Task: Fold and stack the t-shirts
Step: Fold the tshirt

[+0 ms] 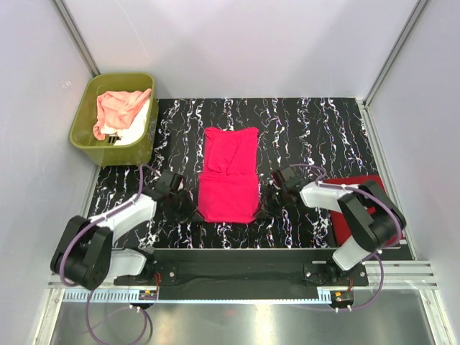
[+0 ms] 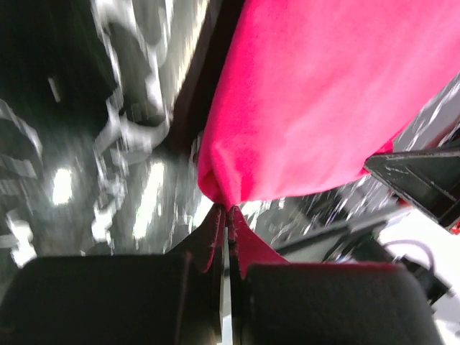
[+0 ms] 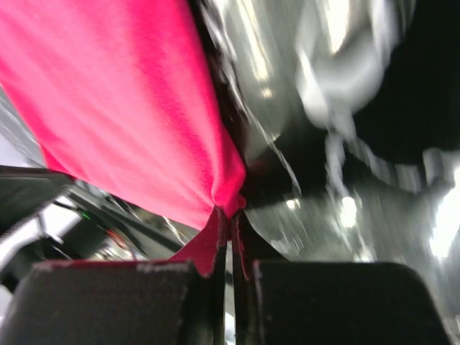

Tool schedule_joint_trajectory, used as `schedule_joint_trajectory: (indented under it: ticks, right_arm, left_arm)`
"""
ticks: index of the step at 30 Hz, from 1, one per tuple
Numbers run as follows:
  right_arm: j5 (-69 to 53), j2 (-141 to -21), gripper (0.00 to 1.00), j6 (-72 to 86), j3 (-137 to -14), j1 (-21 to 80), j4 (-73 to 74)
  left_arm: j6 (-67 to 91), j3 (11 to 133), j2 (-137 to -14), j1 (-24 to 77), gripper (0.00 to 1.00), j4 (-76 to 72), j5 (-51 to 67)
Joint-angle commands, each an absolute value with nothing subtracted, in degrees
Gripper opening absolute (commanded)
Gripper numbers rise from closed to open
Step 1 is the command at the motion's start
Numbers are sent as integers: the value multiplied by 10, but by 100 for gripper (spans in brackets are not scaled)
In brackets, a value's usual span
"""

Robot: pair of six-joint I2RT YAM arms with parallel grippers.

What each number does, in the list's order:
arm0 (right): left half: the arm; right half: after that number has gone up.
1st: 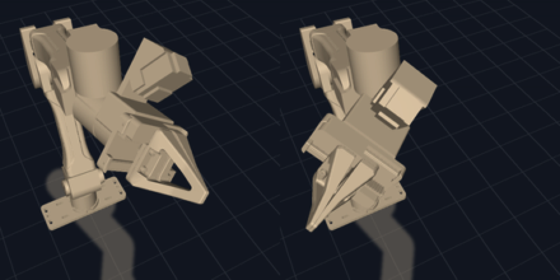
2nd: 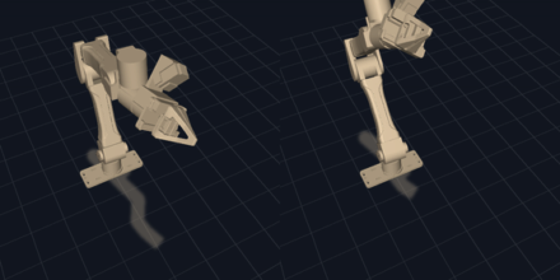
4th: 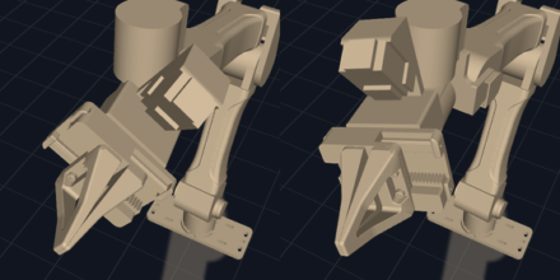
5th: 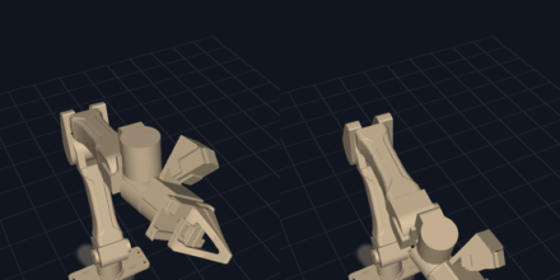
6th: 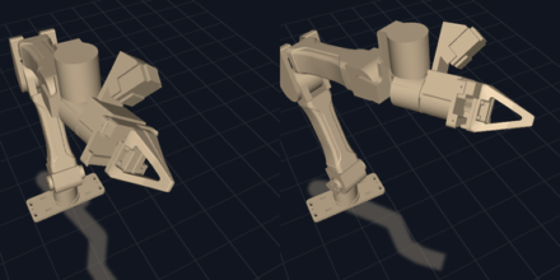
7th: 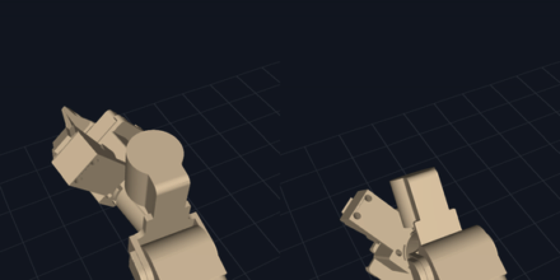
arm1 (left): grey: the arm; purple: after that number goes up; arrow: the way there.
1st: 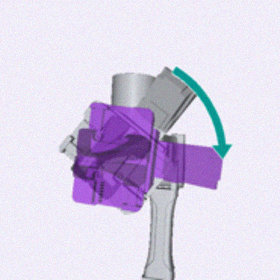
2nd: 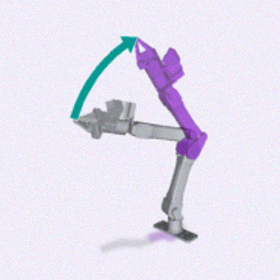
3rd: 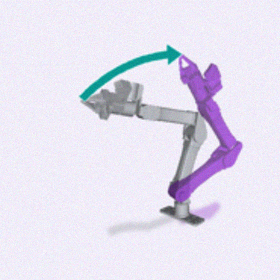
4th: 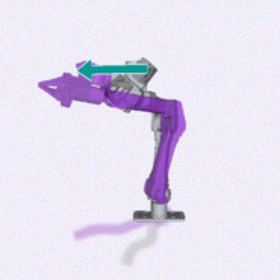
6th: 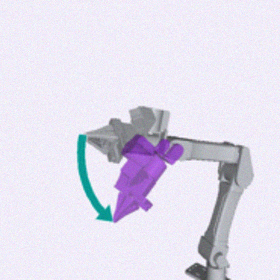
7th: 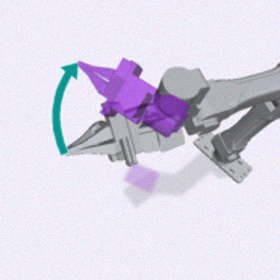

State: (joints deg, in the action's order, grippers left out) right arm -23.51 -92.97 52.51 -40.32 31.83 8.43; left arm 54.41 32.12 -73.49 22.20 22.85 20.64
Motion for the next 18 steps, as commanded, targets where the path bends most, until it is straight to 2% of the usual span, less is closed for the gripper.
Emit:
schedule_joint_trajectory:
  ticks: [1, 7, 13, 18]
  right_arm:
    - [-210, -868, 0, 510, -375, 339, 164]
    - [-210, -782, 0, 525, -343, 360, 209]
    - [-211, -752, 0, 505, -388, 363, 282]
    - [-207, -746, 0, 490, -455, 362, 333]
  left_arm:
    - [568, 298, -679, 253, 0, 258, 189]
    - [618, 260, -581, 306, 0, 289, 181]
    - [593, 334, -546, 328, 0, 341, 156]
    - [543, 423, -579, 328, 0, 379, 135]
